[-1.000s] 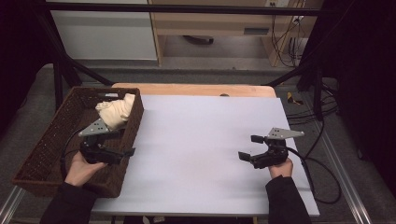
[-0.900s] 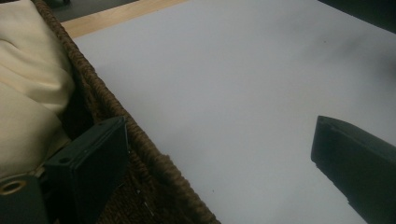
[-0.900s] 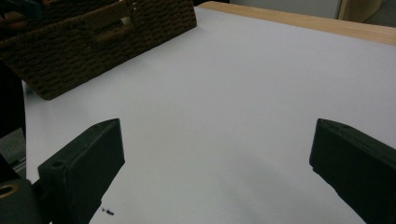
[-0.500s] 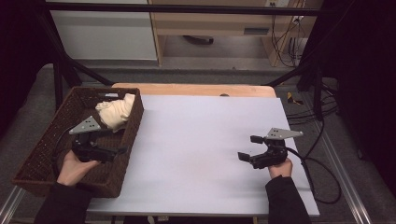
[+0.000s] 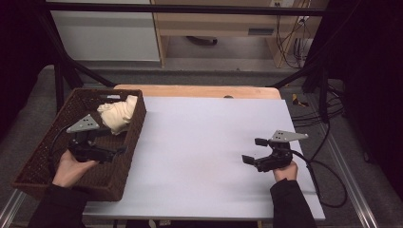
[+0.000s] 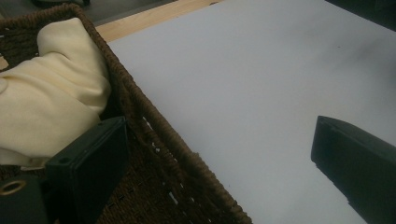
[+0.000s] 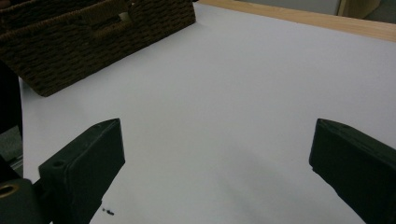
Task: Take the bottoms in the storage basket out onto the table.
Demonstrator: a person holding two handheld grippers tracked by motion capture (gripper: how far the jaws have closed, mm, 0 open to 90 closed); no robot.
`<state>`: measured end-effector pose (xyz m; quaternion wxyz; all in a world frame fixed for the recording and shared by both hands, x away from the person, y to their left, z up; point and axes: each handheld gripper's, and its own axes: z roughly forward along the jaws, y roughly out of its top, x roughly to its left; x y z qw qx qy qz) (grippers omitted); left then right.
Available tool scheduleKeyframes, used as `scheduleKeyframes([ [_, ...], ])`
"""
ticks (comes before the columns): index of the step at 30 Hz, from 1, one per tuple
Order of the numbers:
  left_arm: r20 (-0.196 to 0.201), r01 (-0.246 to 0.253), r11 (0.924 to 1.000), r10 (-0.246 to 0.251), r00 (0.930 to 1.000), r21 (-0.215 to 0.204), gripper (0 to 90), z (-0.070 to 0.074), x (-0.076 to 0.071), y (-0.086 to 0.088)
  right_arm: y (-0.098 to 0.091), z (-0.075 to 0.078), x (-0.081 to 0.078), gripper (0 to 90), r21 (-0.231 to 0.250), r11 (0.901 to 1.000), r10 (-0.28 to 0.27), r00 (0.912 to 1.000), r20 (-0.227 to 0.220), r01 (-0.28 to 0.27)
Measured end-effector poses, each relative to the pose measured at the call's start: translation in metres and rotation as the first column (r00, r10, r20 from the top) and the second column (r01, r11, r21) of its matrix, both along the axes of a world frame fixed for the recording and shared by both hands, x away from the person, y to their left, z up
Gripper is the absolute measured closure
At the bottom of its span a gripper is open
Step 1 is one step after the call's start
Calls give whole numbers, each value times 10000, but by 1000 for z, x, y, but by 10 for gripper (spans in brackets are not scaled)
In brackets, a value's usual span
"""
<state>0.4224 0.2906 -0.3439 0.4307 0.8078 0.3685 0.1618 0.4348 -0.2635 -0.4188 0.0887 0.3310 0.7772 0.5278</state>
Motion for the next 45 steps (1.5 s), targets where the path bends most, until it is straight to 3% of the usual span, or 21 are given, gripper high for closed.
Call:
scheduleKeyframes([
  [20,277,75,9981,-92,9996,609,40,28,-4,-3,0,0,0,39,-34,10000,9,10000,2,-9],
  [45,315,137,9956,-167,9994,929,21,39,21,1,2,-2,1,40,-121,9999,-13,10000,-33,13],
])
